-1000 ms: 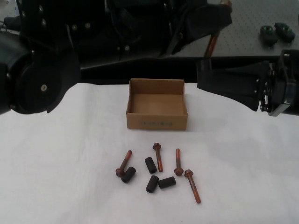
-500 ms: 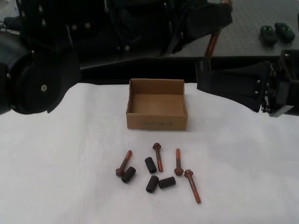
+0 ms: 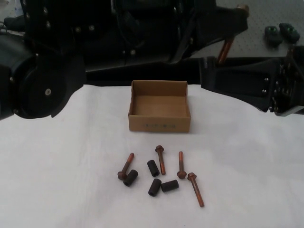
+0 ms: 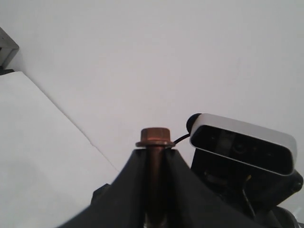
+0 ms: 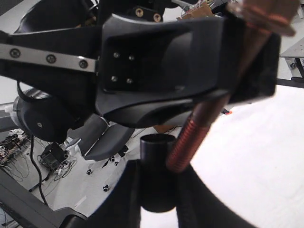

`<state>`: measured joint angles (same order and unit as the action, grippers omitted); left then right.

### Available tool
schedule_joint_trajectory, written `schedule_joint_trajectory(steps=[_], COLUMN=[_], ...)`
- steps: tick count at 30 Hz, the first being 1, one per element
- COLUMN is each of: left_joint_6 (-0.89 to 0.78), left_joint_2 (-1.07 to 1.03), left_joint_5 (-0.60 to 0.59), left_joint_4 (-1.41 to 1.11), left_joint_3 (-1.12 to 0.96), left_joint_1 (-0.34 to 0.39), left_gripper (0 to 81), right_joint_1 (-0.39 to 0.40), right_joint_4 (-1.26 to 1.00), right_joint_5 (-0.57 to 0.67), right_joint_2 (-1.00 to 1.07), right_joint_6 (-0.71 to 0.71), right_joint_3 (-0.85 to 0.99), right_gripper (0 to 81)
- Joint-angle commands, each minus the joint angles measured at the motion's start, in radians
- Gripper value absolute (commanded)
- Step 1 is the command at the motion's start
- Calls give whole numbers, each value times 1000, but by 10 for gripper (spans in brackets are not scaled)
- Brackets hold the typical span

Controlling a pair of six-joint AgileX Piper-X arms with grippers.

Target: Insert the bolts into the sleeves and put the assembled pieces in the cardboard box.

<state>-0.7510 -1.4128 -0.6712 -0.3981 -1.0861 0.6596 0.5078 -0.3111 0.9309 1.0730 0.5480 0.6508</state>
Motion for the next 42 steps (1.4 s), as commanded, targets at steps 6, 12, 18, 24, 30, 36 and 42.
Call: schedule_joint_trajectory(steps=[6,12,18,24,30,36,42], left_joint_6=[-1,22,26,33,33,33,33], left_joint_2=[19,19,19,19,19,19,19], left_joint_5=[-14,-14,-15,-15,-17,-25,-24], left_joint_4=[-23,-21,-15,-15,-15,-15,-15], left_joint_3=[-5,-5,-5,-5,-5,-5,-5], left_joint_1=[3,3,3,-7,-20,-20,-23], left_gripper=[6,6,6,6,6,6,6], right_joint_1=[1,-24,-79,-98,-98,-98,-98], right_joint_4=[-24,-24,-24,-10,-10,-10,-10], right_joint_5=[7,7,45,52,57,59,59], right_joint_2=[-3,-3,-3,-3,-3,-3,-3], right_joint_6=[13,14,20,20,20,20,20], right_joint_3=[2,2,2,2,2,2,2], right_gripper=[25,25,25,25,25,25,25])
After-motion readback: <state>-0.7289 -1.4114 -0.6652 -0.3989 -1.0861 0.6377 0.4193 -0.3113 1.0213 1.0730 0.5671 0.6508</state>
